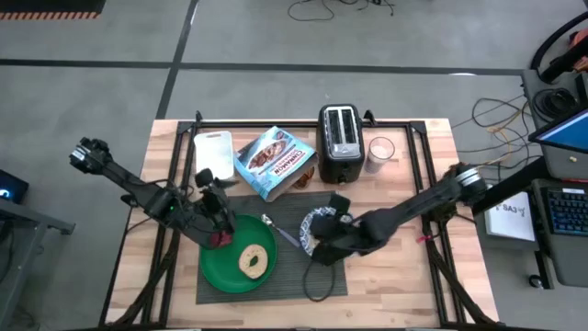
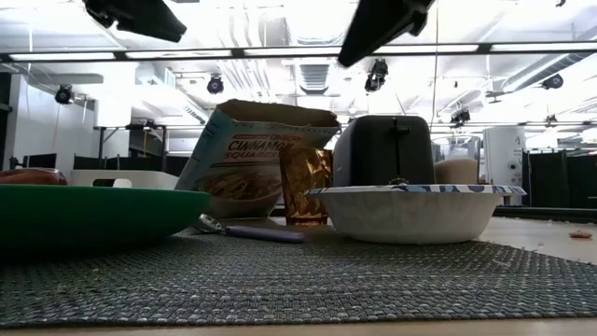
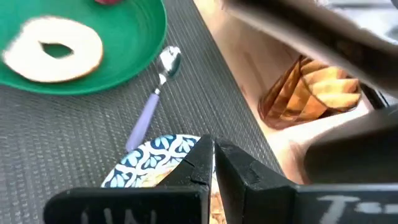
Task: Arrange a breakfast setting
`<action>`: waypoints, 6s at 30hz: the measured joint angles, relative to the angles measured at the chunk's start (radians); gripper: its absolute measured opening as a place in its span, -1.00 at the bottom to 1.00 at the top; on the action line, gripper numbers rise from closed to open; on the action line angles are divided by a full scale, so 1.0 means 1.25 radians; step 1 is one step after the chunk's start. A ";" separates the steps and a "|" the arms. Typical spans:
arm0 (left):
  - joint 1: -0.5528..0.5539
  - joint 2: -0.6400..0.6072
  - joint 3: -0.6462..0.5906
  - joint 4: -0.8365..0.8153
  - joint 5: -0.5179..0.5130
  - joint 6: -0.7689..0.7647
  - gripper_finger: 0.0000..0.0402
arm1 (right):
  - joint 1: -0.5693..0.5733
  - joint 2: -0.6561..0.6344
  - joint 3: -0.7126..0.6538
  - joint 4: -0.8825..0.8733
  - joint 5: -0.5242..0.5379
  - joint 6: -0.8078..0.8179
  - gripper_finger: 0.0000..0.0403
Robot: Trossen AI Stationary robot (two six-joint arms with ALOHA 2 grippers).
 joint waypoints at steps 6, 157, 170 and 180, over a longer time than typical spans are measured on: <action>-0.043 0.007 0.000 0.050 0.181 -0.030 0.29 | 0.014 -0.160 -0.169 0.116 0.007 -0.081 -0.96; 0.216 0.720 0.351 -0.029 0.634 0.583 -1.00 | 0.014 -0.573 -0.564 0.462 0.000 -0.376 -0.96; 0.201 0.779 0.354 0.004 0.636 0.537 -1.00 | 0.014 -0.573 -0.564 0.461 0.000 -0.377 -0.96; 0.193 0.725 0.350 -0.076 0.630 0.507 -1.00 | 0.014 -0.573 -0.564 0.462 0.000 -0.376 -0.96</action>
